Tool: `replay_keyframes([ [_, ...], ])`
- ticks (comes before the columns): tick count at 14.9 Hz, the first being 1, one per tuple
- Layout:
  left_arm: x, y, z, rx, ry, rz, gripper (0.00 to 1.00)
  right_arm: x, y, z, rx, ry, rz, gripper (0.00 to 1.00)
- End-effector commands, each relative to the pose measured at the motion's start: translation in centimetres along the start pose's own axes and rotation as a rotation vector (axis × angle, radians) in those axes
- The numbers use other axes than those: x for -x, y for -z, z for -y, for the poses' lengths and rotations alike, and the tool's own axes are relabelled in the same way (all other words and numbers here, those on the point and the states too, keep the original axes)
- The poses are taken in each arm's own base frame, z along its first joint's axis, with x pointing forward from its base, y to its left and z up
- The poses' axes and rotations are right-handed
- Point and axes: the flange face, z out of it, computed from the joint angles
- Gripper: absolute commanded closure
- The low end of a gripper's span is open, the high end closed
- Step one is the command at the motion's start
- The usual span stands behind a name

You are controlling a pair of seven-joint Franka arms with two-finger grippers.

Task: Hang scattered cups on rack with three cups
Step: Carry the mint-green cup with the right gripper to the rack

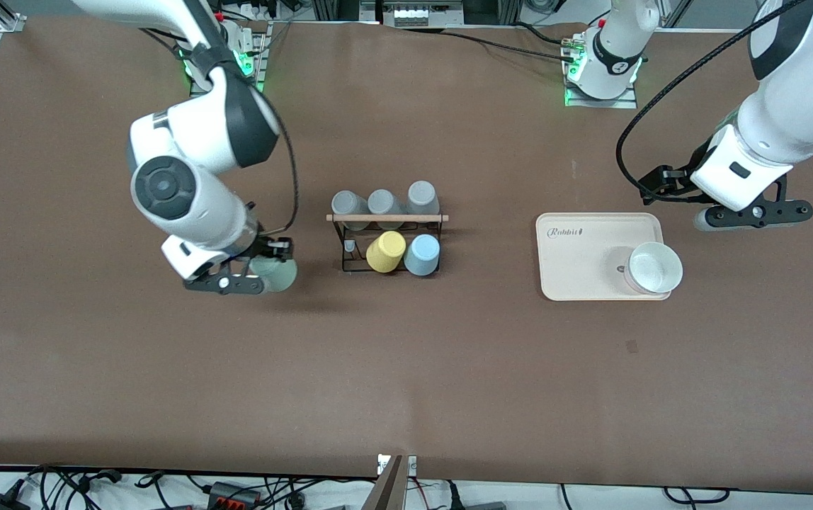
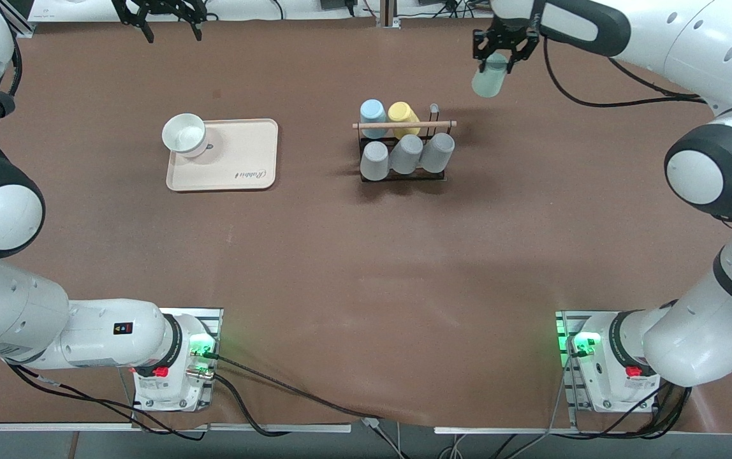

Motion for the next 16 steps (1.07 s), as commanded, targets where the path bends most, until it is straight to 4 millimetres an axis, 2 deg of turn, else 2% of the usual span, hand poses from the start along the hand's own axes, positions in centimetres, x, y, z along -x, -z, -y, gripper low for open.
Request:
replay_keyframes([
  [1, 0.4, 0.9, 0.0, -0.024, -0.004, -0.013, 0.0, 1.8, 0.7, 4.3, -0.001, -0.045, -0.004, 0.68],
  [6, 0.4, 0.8, 0.0, -0.025, -0.004, -0.01, 0.0, 4.3, -0.5, 9.0, 0.007, -0.079, -0.005, 0.68],
  [11, 0.5, 0.8, -0.2, -0.026, -0.007, -0.008, 0.0, 5.2, -3.8, 11.1, 0.038, -0.088, 0.024, 0.68],
  [16, 0.4, 0.9, 0.2, -0.025, 0.001, -0.005, 0.0, 4.9, -6.9, 12.2, 0.042, -0.088, 0.02, 0.68],
])
